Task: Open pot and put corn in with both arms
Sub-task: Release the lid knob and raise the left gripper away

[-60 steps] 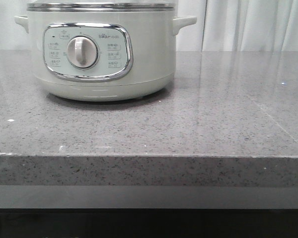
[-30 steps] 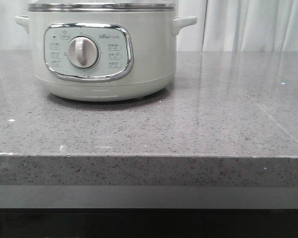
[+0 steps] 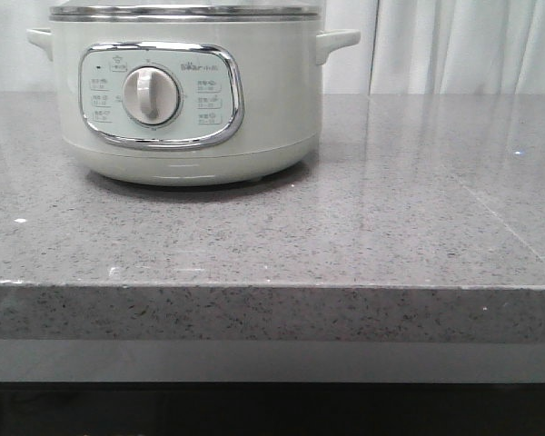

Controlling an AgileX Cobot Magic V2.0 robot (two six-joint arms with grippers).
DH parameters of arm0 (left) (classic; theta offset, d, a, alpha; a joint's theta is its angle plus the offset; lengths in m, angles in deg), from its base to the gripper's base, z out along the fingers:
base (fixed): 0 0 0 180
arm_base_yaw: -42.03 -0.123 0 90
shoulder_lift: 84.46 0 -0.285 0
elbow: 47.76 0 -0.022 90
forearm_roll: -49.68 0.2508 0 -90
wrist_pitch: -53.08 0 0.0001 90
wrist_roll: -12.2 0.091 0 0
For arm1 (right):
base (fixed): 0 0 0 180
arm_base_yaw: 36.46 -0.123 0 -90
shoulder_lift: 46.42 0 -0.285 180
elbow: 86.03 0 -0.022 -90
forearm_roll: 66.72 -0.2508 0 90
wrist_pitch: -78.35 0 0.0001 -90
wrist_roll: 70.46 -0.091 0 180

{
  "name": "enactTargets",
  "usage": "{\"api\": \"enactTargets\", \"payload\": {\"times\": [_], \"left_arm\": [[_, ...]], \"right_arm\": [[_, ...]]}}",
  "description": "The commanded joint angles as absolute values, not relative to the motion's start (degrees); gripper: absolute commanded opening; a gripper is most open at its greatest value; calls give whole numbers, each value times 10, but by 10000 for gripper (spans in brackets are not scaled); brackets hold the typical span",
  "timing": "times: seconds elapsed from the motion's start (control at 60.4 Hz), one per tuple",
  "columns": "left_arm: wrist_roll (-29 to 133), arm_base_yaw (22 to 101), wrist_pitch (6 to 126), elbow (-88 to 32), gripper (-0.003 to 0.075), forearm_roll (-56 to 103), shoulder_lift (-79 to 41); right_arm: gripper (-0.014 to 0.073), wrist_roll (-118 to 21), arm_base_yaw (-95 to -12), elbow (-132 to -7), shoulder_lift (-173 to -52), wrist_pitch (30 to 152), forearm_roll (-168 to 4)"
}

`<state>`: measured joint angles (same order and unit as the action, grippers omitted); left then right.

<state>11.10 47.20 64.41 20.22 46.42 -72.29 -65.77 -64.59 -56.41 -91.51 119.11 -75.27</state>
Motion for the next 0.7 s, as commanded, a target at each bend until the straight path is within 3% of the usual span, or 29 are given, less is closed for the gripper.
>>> {"api": "enactTargets", "payload": {"times": [0.0,0.314,0.679], "left_arm": [[86,464,580,209,-20,475,-732],[86,454,486,307,-20,475,-781],[86,454,499,305,-20,475,-781]], "right_arm": [[-120,-657,-642,-579,-915,1154,-752],[-120,-657,-642,-579,-915,1154,-752],[-120,-657,-642,-579,-915,1154,-752]]}}
